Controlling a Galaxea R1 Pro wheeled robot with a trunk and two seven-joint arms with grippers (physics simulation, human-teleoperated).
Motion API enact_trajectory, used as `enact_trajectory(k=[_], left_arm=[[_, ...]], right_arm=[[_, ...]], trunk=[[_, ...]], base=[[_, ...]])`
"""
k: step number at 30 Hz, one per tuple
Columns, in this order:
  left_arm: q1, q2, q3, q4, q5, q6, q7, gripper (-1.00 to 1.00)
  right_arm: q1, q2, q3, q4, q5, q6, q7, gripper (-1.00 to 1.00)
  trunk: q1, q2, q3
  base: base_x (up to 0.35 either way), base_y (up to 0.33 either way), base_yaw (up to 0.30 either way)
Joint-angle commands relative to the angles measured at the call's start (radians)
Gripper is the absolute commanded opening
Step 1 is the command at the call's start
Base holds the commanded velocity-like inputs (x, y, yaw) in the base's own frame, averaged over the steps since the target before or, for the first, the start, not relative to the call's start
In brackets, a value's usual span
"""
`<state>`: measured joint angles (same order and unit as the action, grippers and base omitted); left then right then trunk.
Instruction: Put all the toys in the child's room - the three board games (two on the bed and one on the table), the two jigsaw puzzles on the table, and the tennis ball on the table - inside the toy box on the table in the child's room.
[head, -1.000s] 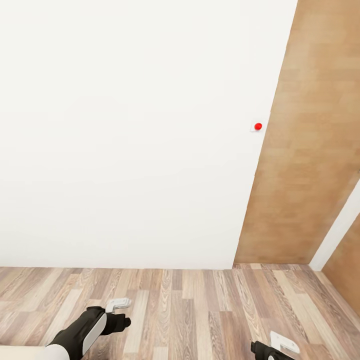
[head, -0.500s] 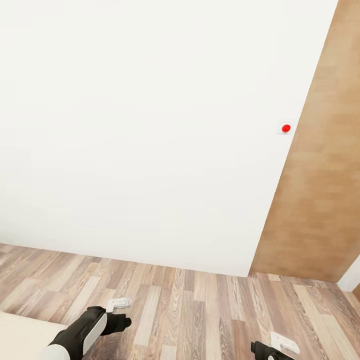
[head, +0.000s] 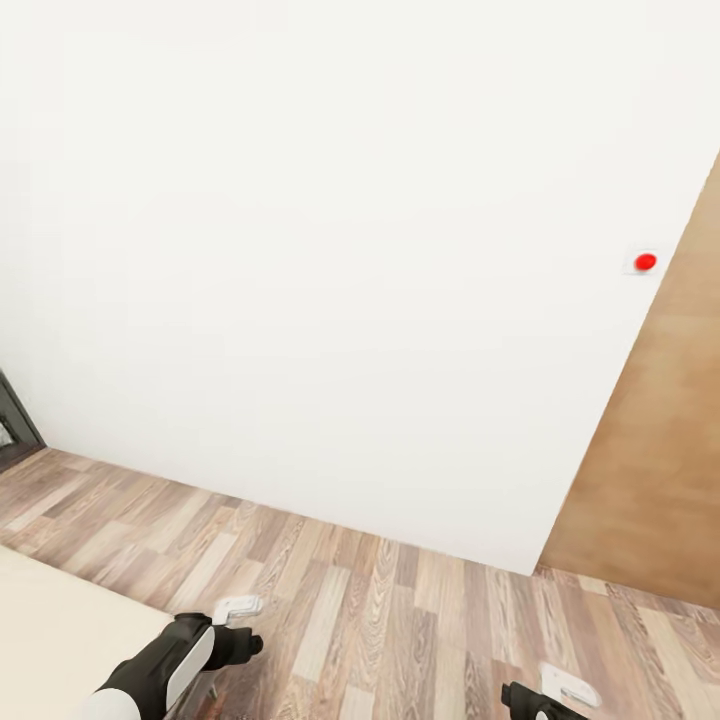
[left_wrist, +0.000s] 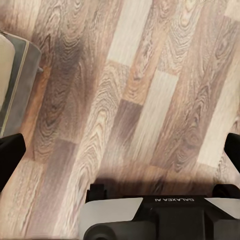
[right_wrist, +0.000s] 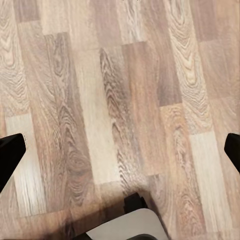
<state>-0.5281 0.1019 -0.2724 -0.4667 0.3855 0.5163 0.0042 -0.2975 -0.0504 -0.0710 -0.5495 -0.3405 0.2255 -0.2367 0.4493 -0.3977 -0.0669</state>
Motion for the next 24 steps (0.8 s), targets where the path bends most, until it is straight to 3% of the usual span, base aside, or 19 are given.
enact_trajectory(k=[1, 19, 24], left_arm=[[-0.001, 0.001, -0.005, -0.001, 0.003, 0.004, 0.0, 1.0], [-0.001, 0.002, -0.005, -0.001, 0.003, 0.004, 0.0, 1.0], [-0.001, 0.001, -0.005, -0.001, 0.003, 0.005, 0.0, 1.0]], right_arm=[[0.0, 0.0, 0.001, -0.003, -0.009, 0.005, -0.005, 1.0], [0.0, 0.0, 0.002, -0.003, -0.009, 0.005, -0.005, 1.0], [0.0, 0.0, 0.002, -0.003, -0.009, 0.005, -0.005, 1.0]], trunk=[[0.001, -0.002, -0.002], [0.001, -0.002, -0.002], [0.001, -0.002, -0.002]], base=[[0.0, -0.015, 0.292], [0.0, -0.004, 0.293], [0.0, -0.196, 0.293]])
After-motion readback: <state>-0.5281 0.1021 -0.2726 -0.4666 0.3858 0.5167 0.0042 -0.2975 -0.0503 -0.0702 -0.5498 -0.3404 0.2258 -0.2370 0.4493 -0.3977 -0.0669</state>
